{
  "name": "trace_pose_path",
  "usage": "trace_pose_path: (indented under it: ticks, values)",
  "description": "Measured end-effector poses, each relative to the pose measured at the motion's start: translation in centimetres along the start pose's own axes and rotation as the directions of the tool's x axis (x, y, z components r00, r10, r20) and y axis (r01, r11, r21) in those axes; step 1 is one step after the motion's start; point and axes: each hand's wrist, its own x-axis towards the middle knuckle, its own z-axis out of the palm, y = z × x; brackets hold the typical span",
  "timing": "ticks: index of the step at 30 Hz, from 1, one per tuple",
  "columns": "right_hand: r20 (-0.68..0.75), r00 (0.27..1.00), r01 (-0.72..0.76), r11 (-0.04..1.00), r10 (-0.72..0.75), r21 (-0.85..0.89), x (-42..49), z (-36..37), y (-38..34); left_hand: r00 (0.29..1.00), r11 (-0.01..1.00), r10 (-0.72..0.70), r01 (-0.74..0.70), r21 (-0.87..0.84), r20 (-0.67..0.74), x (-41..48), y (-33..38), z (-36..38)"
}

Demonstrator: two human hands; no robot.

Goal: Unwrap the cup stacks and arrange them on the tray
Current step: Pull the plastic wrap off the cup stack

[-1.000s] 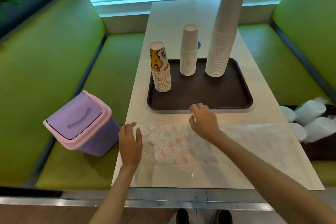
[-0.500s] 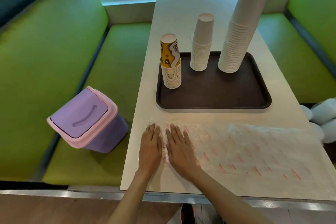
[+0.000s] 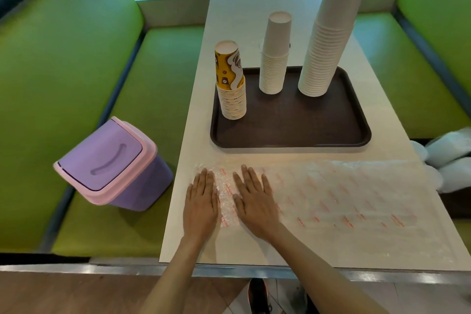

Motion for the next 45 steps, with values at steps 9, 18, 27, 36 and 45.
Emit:
trace_pose_path:
  ticks: [9, 18, 27, 36, 45]
  values:
    - [-0.026, 0.996, -0.09, 0.995, 0.089, -0.037, -1.8, -2.6, 6.9, 1.0, 1.0, -0.013, 0.012, 0.025, 0.028, 0.2, -0.4, -0.1]
    - [0.034, 0.988, -0.148, 0.989, 0.149, -0.023, -2.3, -3.4, 7.2, 0.993, 0.933, -0.096, 0.064, -0.354, -0.073, 0.4, 11.7, 1.7]
    - [0.009, 0.988, -0.155, 0.987, 0.156, -0.032, -3.5, -4.1, 11.5, 0.999, 1.0, -0.019, 0.019, 0.014, -0.039, 0.8, 11.3, 5.2]
    - [0.011, 0.981, -0.194, 0.981, 0.195, -0.02, -5.9, -7.2, 18.2, 1.0, 0.998, -0.029, 0.029, 0.046, 0.001, 0.9, 11.0, 5.6]
    - [0.037, 0.971, -0.234, 0.972, 0.234, -0.008, -5.9, -7.5, 18.4, 1.0, 0.975, 0.019, -0.016, -0.221, 0.01, 1.0, 21.1, 7.2]
